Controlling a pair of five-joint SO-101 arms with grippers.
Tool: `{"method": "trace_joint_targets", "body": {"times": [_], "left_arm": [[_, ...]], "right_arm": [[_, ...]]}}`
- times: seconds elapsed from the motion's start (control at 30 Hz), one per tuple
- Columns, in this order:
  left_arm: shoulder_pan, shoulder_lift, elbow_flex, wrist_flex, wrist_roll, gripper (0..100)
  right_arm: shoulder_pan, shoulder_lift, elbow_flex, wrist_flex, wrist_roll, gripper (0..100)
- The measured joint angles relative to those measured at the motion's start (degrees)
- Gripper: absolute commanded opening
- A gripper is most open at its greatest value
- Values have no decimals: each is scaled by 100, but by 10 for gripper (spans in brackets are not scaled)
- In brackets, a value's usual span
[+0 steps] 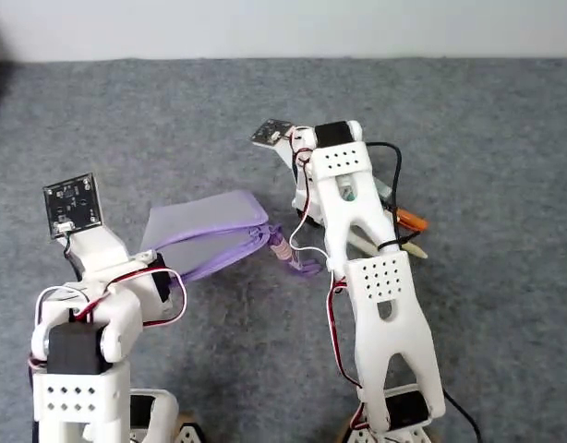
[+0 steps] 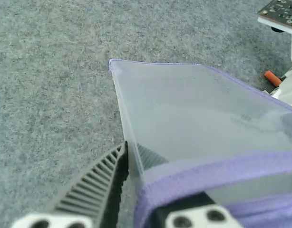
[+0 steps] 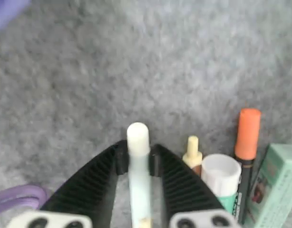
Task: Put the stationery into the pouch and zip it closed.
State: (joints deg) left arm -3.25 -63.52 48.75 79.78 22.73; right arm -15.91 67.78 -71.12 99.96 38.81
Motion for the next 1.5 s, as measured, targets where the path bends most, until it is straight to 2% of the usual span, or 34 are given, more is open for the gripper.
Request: {"method": "trace_joint_targets", "body": {"times": [0.33,0.67,0.8,1.1,1.3,1.5], "left_arm": [[0,0,0,0,0,12],[9,79,-448,0,0,12],[9,79,-536,0,0,12],[9,237,-536,0,0,12],[18,853,-897,0,0,12],[26,1424,-1240,0,0,12]], "right_arm": [[97,-44,-1204,44,0,8],[264,-1881,-1143,53,-580,8],[264,-2945,-299,53,-932,8],[220,-5987,2778,53,-2171,8],[-510,-7376,3218,53,-3042,8],[-1486,-8088,3218,-229,-3824,8]]}}
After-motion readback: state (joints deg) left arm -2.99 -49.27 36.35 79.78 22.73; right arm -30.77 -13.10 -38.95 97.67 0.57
